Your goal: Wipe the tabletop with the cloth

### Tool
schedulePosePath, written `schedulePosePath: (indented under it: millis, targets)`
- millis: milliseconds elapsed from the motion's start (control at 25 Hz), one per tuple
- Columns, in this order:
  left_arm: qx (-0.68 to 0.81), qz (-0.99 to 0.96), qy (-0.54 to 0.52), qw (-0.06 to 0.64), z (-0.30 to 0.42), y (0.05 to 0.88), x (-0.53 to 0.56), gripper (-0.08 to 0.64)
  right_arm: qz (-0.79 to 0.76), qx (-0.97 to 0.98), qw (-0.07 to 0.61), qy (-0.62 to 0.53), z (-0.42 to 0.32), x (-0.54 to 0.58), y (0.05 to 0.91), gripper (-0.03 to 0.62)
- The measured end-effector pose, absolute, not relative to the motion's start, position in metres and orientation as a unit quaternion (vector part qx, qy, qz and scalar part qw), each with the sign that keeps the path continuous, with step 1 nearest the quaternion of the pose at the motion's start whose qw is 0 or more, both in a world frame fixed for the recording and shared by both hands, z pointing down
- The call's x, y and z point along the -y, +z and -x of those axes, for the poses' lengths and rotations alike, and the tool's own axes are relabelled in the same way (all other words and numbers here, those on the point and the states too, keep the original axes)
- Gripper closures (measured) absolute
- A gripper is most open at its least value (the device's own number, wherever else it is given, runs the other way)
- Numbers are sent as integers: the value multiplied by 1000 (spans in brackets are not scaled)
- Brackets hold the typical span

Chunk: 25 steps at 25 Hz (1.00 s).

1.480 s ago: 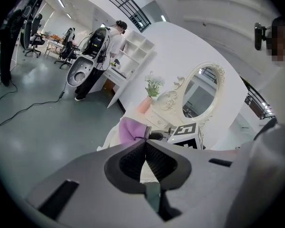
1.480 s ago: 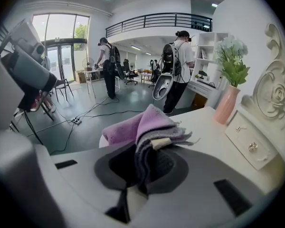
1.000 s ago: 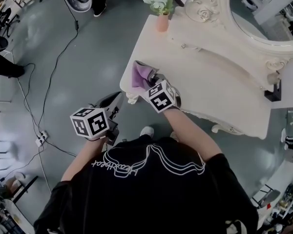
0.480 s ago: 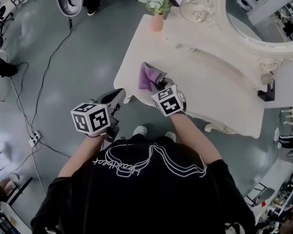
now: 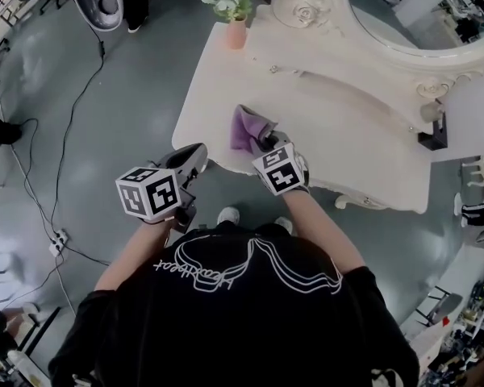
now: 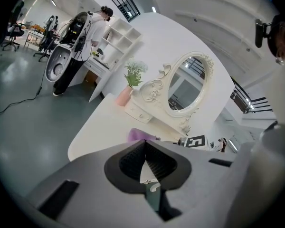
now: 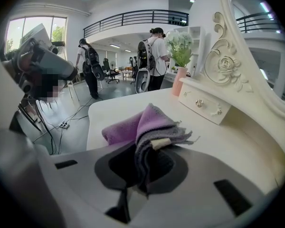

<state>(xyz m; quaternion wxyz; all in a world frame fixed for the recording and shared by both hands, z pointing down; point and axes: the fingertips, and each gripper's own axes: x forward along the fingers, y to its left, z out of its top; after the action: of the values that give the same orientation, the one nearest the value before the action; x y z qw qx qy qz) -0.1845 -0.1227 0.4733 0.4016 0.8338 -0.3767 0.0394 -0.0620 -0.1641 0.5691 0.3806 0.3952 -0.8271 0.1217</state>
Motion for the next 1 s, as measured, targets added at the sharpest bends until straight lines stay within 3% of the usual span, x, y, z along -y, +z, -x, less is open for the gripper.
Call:
schedulePosePath:
  millis: [1000]
  targets:
    - [323,-857,63,395,119,469,112,555,-449,799,373,146,-21,132,568,551]
